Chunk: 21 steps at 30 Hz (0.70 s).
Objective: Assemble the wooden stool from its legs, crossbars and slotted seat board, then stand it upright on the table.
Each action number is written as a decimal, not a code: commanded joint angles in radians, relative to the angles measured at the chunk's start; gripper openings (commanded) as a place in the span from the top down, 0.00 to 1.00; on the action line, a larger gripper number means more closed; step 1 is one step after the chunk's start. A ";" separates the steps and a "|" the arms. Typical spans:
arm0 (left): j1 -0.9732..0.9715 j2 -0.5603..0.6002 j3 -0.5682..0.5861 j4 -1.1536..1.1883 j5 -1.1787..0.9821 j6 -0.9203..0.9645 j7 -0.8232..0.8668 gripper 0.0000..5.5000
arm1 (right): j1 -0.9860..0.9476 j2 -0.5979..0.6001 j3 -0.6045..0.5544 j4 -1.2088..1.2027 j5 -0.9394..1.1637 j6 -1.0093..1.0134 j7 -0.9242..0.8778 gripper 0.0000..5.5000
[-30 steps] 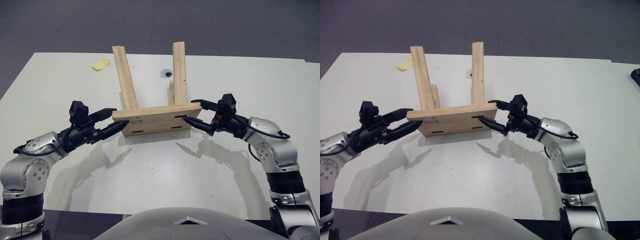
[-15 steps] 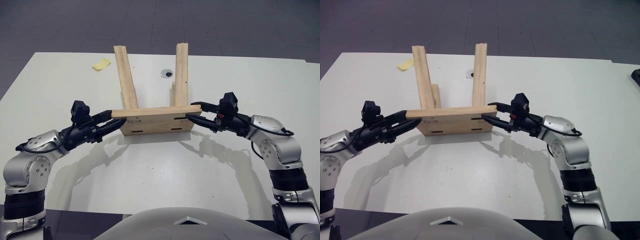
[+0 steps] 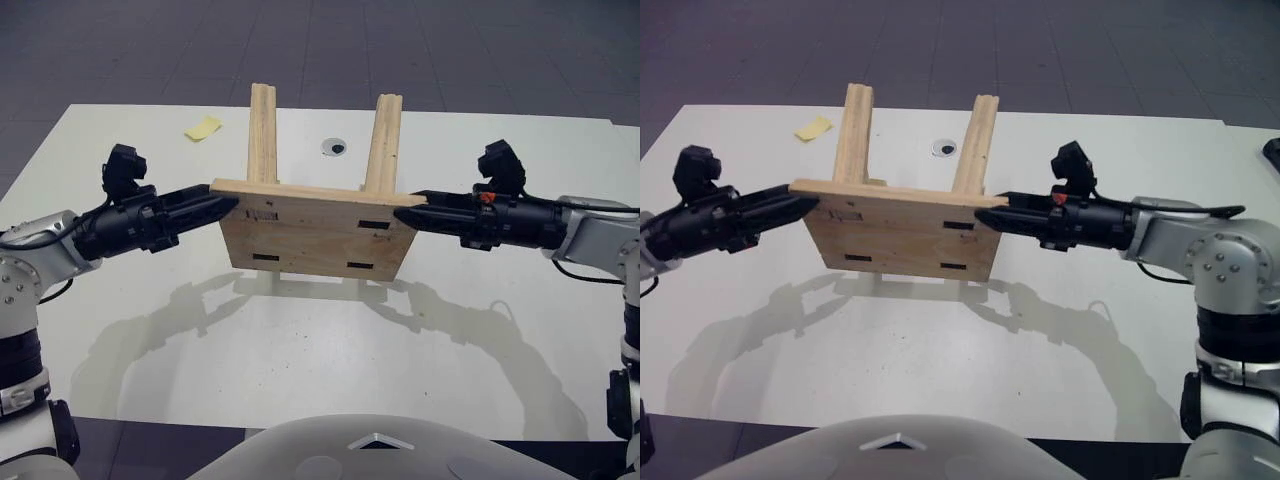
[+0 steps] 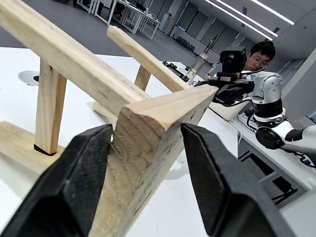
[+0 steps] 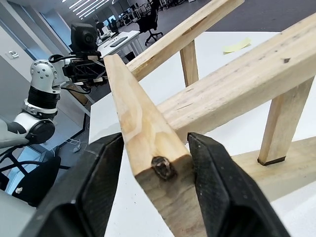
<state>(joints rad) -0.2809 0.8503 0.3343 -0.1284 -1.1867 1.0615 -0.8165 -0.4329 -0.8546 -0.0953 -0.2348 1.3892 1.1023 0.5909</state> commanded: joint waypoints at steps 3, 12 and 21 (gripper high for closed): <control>-0.478 -0.038 -0.219 0.043 -0.578 0.224 0.334 0.58 | -0.310 0.117 0.147 0.031 0.583 0.007 -0.395 0.63; -0.688 -0.273 -0.322 0.347 -0.765 0.175 0.768 0.58 | -0.360 0.563 0.023 0.127 0.583 -0.231 -0.987 0.66; -0.804 -0.496 -0.166 0.761 -0.551 0.081 1.072 0.67 | -0.488 0.811 -0.075 0.349 0.573 -0.518 -1.352 0.74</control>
<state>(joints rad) -0.9201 0.5974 0.2163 0.5553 -1.6793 1.0339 0.2429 -0.7321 -0.2151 -0.2463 0.0320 1.9082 0.6066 -0.6756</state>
